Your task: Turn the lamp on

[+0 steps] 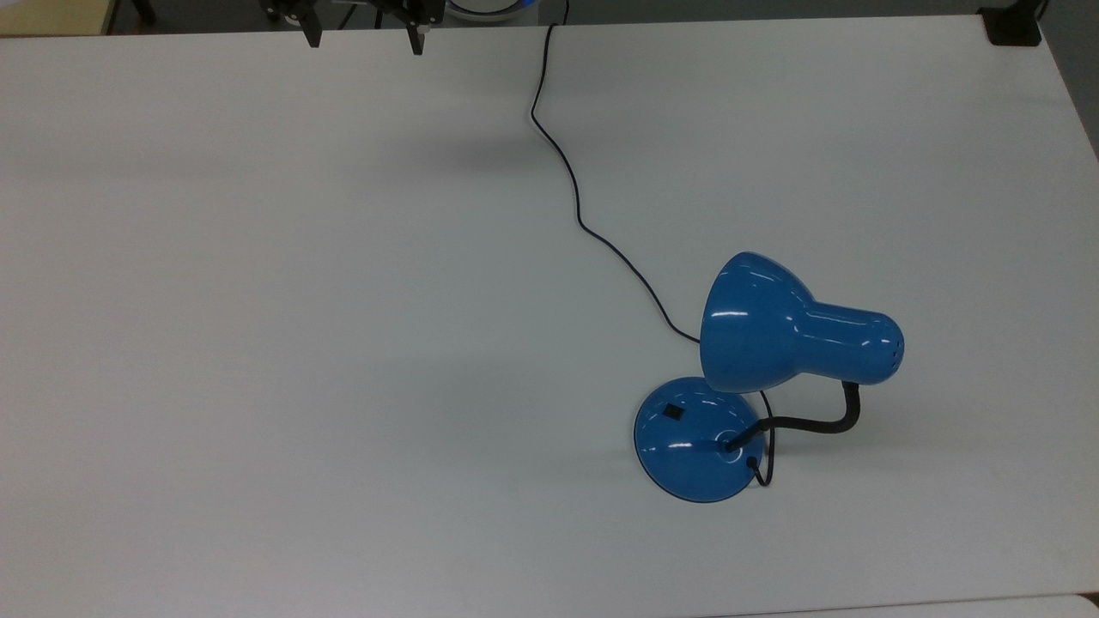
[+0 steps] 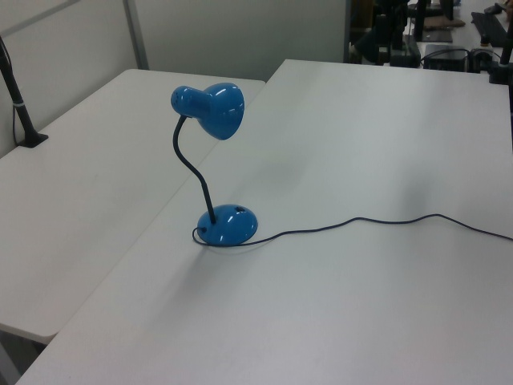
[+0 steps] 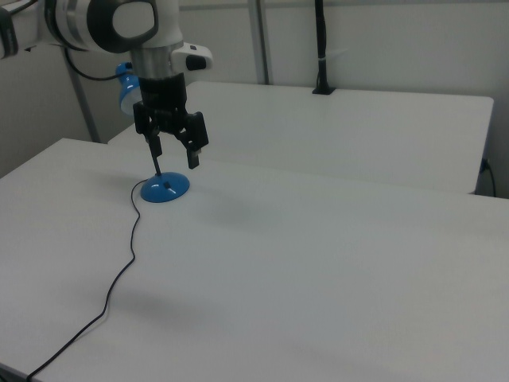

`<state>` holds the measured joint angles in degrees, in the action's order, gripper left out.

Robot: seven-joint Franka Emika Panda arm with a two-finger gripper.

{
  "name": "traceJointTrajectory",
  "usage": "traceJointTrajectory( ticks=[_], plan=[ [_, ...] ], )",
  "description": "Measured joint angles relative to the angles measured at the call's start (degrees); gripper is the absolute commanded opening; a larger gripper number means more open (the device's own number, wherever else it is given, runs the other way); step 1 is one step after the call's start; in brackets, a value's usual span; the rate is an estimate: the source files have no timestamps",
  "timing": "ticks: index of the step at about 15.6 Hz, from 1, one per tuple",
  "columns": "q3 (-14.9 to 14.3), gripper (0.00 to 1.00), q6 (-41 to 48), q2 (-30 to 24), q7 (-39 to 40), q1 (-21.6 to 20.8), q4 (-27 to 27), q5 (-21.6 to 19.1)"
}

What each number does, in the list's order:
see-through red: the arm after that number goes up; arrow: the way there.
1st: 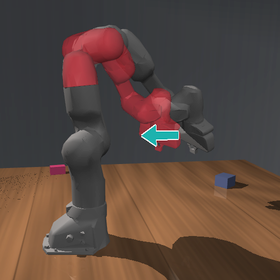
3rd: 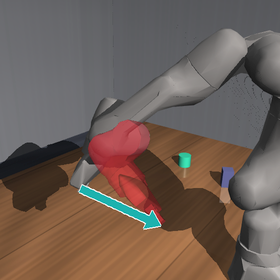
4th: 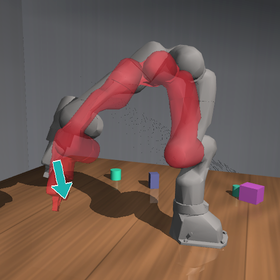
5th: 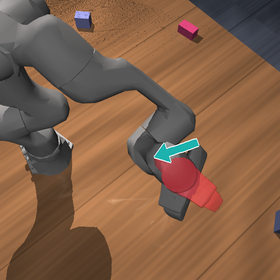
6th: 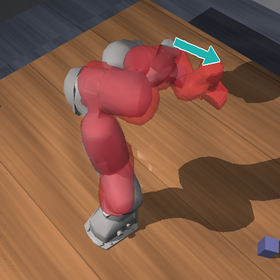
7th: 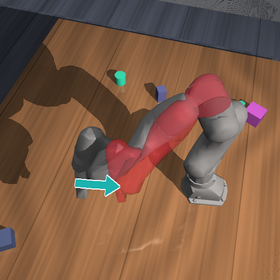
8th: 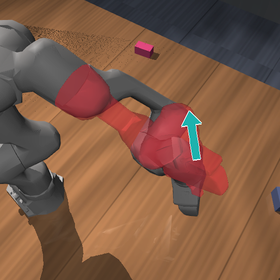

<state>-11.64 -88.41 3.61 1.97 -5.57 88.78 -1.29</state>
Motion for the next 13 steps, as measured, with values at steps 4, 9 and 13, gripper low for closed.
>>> traceJointTrajectory(
  ticks=[4,9,13],
  plan=[
    [-0.1,0.0,-0.8,0.3,0.0,0.0,0.0,0.0],
    [0.0,0.0,-7.4,4.9,1.1,-3.3,0.3,0.0],
    [0.1,0.0,-17.6,12.0,1.0,-7.5,0.5,-0.9]
  ],
)
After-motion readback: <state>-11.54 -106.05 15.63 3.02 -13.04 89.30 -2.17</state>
